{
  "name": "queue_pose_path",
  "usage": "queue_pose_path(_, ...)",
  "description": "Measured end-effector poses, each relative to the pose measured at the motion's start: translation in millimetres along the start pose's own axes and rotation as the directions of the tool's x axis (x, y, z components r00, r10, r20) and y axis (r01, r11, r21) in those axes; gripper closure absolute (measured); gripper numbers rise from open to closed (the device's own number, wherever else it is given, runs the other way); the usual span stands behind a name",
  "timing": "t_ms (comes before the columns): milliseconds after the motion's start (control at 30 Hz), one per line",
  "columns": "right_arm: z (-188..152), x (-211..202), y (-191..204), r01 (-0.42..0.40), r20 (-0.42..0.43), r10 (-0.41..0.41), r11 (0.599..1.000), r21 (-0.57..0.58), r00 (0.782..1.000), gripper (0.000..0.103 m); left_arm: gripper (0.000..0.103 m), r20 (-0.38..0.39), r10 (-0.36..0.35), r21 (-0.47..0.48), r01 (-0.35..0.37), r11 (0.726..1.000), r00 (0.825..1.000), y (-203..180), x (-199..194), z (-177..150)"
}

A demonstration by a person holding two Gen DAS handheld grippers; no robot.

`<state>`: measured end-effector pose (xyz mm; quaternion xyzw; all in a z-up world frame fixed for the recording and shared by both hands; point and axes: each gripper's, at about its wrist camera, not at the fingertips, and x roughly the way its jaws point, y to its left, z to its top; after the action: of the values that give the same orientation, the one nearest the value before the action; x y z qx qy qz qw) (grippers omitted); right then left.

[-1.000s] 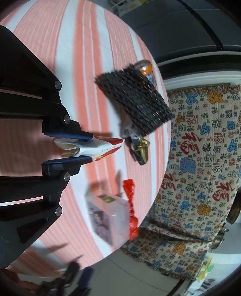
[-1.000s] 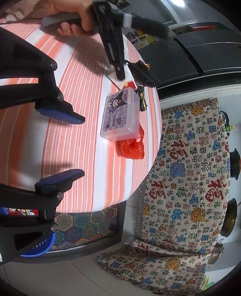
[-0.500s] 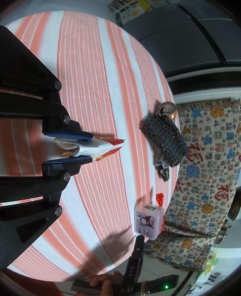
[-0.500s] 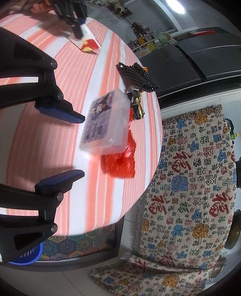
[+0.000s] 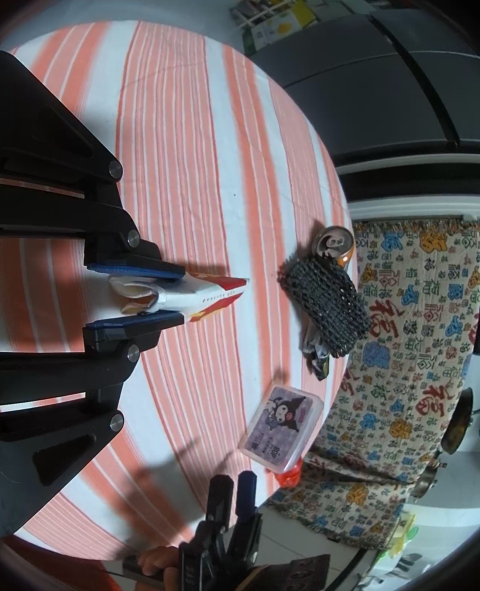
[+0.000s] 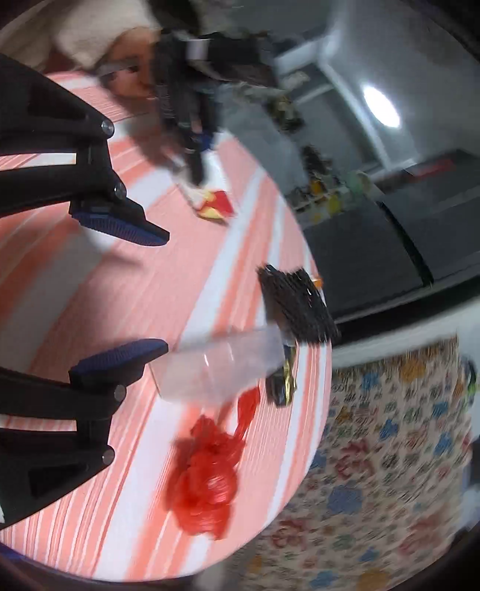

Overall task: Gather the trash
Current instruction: 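Grasp the white-red snack box with the left tool while the right tool grasps the clear plastic box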

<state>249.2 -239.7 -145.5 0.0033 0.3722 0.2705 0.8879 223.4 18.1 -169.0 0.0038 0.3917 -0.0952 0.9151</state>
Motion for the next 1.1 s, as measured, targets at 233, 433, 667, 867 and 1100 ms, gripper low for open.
queue_pose_path(233, -8, 14, -11, 0.270, -0.087, -0.269, 0.963, 0.005, 0.959, 0.039, 0.082, 0.008, 0.034, 0.029, -0.034, 0.999, 0.999, -10, 5, -1)
queue_pose_path(433, 3, 35, -5, 0.275, -0.114, -0.274, 0.961, -0.004, 0.955, 0.039, 0.049, -0.017, 0.060, 0.024, -0.060, 0.998, 0.998, -11, 11, 0)
queue_pose_path(667, 17, 44, -2, 0.321, -0.081, -0.322, 0.947, -0.018, 0.943, 0.036, 0.042, -0.059, 0.043, -0.009, -0.043, 0.999, 0.997, -1, 19, 0)
queue_pose_path(867, 20, 38, -1, 0.265, -0.061, -0.264, 0.964, 0.015, 0.963, 0.070, 0.087, -0.034, 0.031, 0.026, -0.031, 0.999, 0.999, -7, 16, 0)
queue_pose_path(1100, 14, 16, 16, 0.256, -0.017, -0.256, 0.966, 0.021, 0.967, 0.070, 0.090, 0.013, 0.001, 0.026, -0.002, 1.000, 1.000, -10, 4, 2)
